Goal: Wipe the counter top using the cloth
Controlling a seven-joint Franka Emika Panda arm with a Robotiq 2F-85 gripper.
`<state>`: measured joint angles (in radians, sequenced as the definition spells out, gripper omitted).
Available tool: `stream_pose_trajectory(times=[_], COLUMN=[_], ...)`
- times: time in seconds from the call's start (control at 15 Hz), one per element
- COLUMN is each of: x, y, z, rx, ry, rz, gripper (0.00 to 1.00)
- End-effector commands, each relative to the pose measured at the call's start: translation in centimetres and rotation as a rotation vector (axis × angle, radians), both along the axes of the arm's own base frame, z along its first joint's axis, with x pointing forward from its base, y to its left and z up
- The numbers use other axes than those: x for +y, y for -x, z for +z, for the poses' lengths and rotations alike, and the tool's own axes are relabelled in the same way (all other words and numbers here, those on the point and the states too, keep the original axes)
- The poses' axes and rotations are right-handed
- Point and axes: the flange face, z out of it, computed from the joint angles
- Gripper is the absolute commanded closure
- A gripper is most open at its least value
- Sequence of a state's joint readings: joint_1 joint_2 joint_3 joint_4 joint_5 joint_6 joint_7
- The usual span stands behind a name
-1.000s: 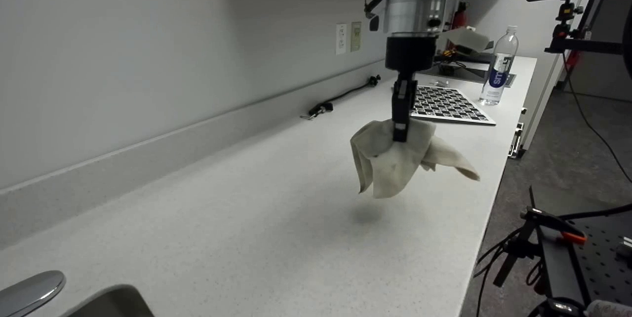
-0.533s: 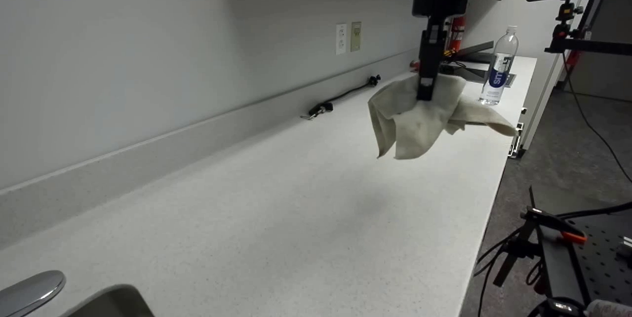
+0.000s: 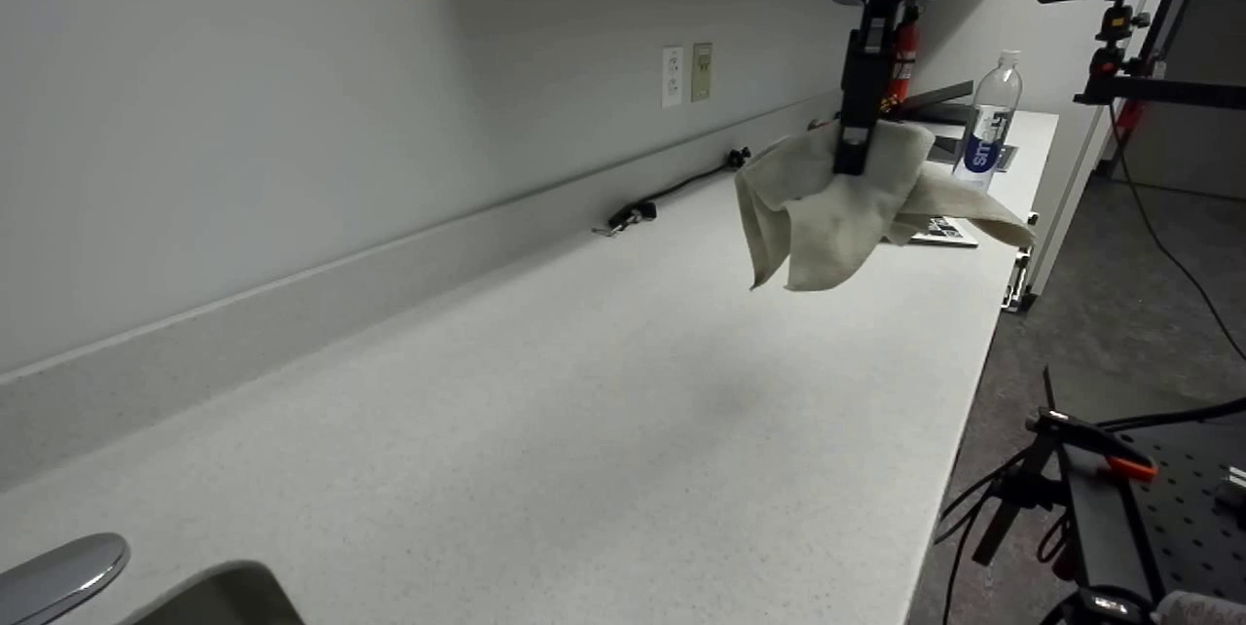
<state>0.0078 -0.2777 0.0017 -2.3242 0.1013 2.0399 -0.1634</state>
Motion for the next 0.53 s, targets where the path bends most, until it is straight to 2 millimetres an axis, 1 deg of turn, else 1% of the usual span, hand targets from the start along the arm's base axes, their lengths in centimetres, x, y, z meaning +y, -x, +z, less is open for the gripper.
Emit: stream_pose_trajectory(times=[0.0, 0.13, 0.27, 0.47], x=[0.0, -0.1, -0.6, -0.9], y=[0.0, -0.1, 0.0, 0.4], z=[0.0, 0.3, 0.9, 3.1], rx=[0.002, -0.004, -0.017, -0.057], ry=[0.0, 0.015, 0.026, 0.06], rz=[0.0, -0.006, -0.013, -0.016], gripper=[0.98, 0.98, 0.98, 0.98])
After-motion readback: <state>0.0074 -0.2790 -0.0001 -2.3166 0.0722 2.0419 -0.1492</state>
